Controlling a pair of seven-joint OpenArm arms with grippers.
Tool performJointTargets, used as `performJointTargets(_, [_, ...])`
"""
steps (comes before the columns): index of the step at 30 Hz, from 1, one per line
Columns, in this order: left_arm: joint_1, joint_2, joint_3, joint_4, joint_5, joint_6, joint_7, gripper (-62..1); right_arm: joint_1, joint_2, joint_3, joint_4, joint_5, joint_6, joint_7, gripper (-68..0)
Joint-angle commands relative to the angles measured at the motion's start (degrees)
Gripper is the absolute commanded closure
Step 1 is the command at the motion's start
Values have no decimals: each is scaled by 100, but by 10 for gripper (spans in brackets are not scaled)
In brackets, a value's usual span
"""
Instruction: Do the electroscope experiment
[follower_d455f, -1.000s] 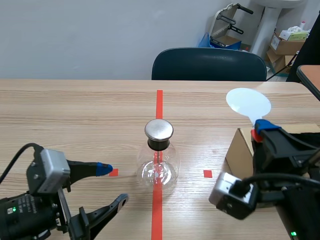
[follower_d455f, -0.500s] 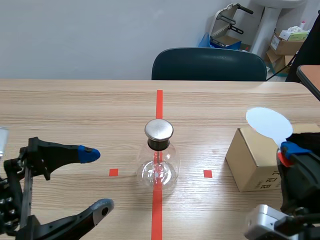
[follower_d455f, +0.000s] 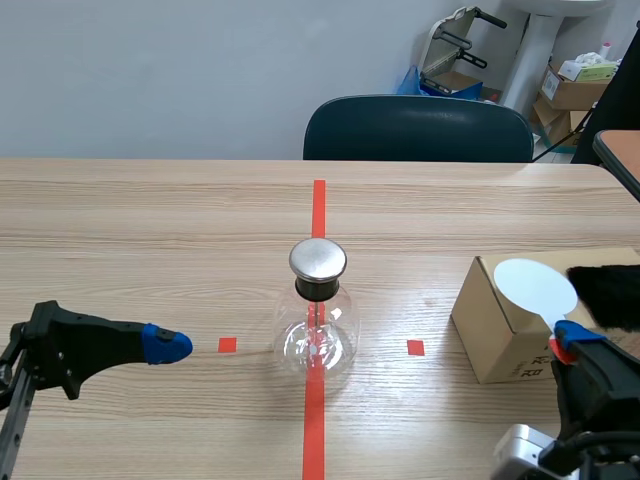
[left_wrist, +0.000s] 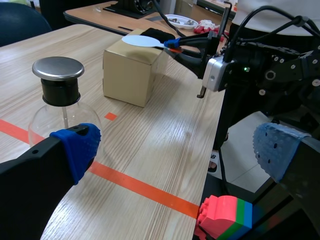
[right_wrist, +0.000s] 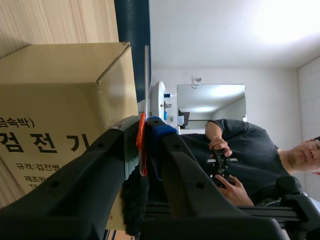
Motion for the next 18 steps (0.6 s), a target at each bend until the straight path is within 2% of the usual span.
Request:
performJointTargets(1, [31,2,-15,107,-46,-24,-76,-623,50,79,44,52,13,-332,-48,-19])
performJointTargets(16, [28,2,-15,114,-59,-26,-59,-623,114,111,44,-22,-981,-332,-896,-18])
performJointTargets(18, [28,2,-15,114,-59,-26,-59,-623,114,111,44,-22,-1115,-254,-1005,-18])
